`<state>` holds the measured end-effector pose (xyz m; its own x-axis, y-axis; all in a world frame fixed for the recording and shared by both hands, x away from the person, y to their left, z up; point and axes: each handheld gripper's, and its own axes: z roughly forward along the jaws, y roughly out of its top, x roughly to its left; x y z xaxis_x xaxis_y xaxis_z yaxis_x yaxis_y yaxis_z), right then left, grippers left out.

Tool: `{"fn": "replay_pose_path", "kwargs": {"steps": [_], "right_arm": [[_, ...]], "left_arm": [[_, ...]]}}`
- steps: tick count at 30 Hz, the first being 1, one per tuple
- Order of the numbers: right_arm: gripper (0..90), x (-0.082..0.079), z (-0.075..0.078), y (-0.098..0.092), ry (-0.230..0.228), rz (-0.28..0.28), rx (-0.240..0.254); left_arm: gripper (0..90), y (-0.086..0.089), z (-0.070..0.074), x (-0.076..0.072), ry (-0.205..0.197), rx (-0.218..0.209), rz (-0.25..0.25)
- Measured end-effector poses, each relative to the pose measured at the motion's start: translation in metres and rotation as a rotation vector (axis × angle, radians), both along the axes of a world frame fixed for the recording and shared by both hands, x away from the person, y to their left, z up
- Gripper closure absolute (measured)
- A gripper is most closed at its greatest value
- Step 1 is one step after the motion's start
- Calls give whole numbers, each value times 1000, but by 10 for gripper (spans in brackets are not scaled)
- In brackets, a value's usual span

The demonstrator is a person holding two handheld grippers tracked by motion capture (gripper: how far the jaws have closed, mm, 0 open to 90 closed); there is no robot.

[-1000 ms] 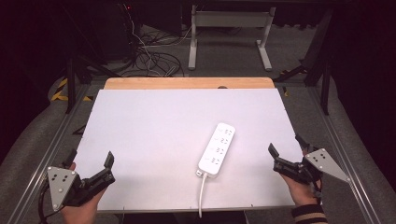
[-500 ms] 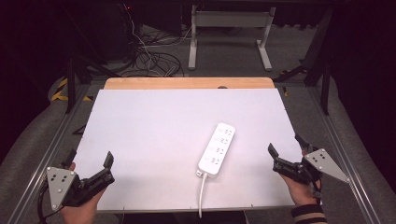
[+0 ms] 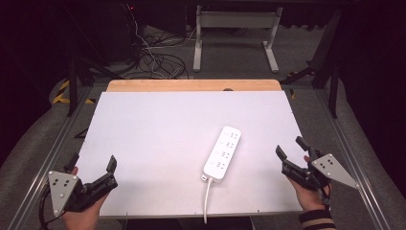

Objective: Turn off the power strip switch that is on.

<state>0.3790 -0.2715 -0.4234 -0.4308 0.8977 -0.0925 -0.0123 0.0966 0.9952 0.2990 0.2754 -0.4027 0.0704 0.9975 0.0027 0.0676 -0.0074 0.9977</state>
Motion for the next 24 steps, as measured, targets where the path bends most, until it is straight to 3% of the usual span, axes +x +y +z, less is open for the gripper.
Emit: {"fn": "replay_pose_path", "kwargs": {"steps": [2, 5, 6, 7, 11, 17, 24], "right_arm": [[699, -3, 0, 1, -12, 11, -29], [877, -5, 4, 1, 24, 19, -23], [899, -5, 5, 1, 39, 22, -11], [899, -5, 5, 1, 39, 22, -11], [900, -4, 16, -2, 110, 19, 39], [900, -5, 31, -13, 93, -4, 124], [900, -5, 40, -5, 80, 54, 138]], "left_arm": [[16, 0, 0, 0, -1, -1, -1], [18, -1, 0, 0, 2, 0, 0], [19, -1, 0, 0, 2, 2, 0], [20, -1, 0, 0, 2, 2, 0], [21, -1, 0, 0, 5, 4, -2], [23, 0, -1, 0, 7, 6, 0], [24, 0, -1, 0, 8, 11, -3]]}}
